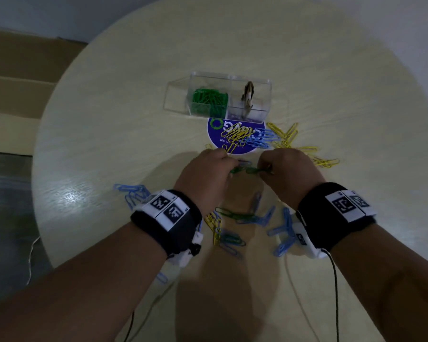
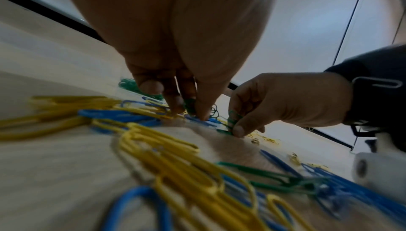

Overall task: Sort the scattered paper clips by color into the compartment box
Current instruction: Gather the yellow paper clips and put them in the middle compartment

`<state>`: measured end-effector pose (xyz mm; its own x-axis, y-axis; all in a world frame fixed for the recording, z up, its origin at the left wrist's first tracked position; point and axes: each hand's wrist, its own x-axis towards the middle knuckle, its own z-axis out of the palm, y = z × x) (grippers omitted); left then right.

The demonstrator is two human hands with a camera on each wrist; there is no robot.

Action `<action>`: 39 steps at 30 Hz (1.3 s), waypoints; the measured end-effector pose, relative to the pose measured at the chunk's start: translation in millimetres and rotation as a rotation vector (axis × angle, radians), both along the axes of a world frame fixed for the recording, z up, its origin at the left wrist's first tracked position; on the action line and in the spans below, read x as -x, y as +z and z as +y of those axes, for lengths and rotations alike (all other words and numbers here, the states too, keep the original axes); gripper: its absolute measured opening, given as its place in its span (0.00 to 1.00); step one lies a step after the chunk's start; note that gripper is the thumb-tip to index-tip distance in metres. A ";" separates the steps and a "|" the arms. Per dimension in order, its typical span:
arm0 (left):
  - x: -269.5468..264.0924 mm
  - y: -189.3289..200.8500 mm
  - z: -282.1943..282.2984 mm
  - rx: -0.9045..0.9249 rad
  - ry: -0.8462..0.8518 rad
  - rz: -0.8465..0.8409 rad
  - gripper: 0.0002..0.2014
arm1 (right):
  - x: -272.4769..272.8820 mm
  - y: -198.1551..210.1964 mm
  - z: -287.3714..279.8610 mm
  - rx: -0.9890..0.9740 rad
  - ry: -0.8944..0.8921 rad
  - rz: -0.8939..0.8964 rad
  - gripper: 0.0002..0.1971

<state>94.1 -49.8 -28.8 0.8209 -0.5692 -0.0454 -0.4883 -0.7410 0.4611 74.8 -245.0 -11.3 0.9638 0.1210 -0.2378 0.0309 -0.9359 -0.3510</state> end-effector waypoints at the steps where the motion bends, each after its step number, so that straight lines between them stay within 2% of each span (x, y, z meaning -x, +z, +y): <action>1: -3.2 -1.3 -2.2 -0.015 -0.028 -0.019 0.15 | 3.5 -0.2 -1.7 -0.027 -0.040 0.015 0.03; 4: -12.4 -4.9 -1.2 -0.054 -0.003 -0.016 0.17 | 9.7 -1.5 -4.7 -0.110 -0.153 0.035 0.05; 9: -8.6 6.6 9.1 -0.044 0.094 0.003 0.14 | 6.2 0.2 -6.8 -0.207 -0.239 0.081 0.21; 11: 12.2 11.7 14.3 -0.027 0.036 0.011 0.13 | 0.6 -0.6 -8.5 -0.168 -0.206 0.113 0.19; 14: 53.2 10.6 15.0 -0.034 -0.210 0.031 0.09 | -5.7 -0.8 -10.3 -0.091 -0.159 0.138 0.14; 16: 74.7 8.9 25.9 -0.077 -0.285 0.044 0.12 | 0.5 -0.9 -6.0 -0.069 -0.109 0.131 0.11; 18: 76.1 1.6 37.8 -0.032 -0.253 0.040 0.15 | 7.8 -1.3 -1.6 -0.024 -0.055 0.125 0.08; 19: 87.9 -7.1 51.4 -0.034 -0.253 0.055 0.15 | 31.1 -13.3 8.0 -0.052 -0.058 0.143 0.08; 22: 77.9 -8.4 67.4 0.014 -0.144 0.125 0.16 | 36.3 -9.8 12.2 0.002 -0.050 0.147 0.09; 24: 79.9 -9.9 67.1 0.030 -0.158 0.160 0.16 | 50.6 -12.6 11.9 0.053 -0.071 0.117 0.11; 27: 72.3 -2.9 67.0 0.083 -0.050 0.135 0.14 | 41.6 -10.8 13.7 0.143 -0.082 0.065 0.13; 30: 72.2 0.4 59.7 0.066 -0.075 0.045 0.13 | 25.3 -5.6 13.1 0.154 -0.098 0.023 0.13; 34: 61.8 -2.6 44.8 -0.005 -0.120 -0.061 0.10 | 17.7 0.7 8.0 0.072 -0.171 0.044 0.12; 37: 46.7 -3.8 44.0 -0.048 -0.173 -0.080 0.08 | 37.6 9.1 5.0 -0.097 -0.297 -0.017 0.11; 39: 40.9 -3.0 45.8 -0.102 -0.238 -0.063 0.07 | 59.6 14.6 9.3 -0.178 -0.321 -0.029 0.09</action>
